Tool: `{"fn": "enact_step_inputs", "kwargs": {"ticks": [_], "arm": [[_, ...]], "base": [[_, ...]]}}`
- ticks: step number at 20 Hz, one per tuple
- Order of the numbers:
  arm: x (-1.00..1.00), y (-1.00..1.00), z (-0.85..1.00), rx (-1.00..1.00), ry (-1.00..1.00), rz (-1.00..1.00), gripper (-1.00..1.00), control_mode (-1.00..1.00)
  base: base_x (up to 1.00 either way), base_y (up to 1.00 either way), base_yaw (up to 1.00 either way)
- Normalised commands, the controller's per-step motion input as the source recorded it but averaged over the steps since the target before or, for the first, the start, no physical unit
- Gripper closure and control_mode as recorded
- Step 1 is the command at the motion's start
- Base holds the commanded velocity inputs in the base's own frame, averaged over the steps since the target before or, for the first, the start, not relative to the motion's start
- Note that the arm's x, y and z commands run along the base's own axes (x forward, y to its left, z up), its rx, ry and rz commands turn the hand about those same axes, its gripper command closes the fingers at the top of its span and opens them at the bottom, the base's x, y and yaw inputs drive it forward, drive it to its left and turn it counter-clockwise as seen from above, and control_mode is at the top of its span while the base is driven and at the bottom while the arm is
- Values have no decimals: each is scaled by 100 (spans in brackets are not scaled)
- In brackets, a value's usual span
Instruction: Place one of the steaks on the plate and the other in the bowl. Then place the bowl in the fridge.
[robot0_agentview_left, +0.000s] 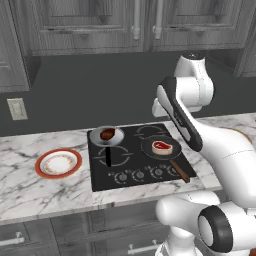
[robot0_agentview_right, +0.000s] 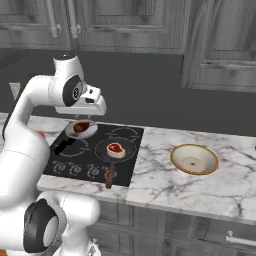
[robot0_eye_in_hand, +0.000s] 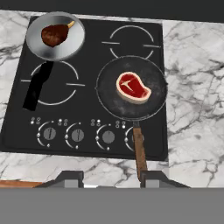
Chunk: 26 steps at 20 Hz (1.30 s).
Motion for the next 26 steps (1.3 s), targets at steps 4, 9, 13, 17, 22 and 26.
{"fn": "enact_step_inputs", "kwargs": {"ticks": [4, 9, 13, 17, 22, 26], "arm": [[-1, -8, -6, 0, 2, 0, -100, -100], [20, -19, -57, -3, -1, 2, -100, -100], [50, -44, -53, -2, 0, 14, -100, -100], [64, -52, -60, 0, 3, 23, -100, -100], [52, -20, -50, -5, 17, 26, -100, -100], [29, 0, -31, -9, 29, 23, -100, -100]], "base": [[0, 0, 0], [0, 0, 0], [0, 0, 0], [0, 0, 0], [0, 0, 0], [0, 0, 0]]}}
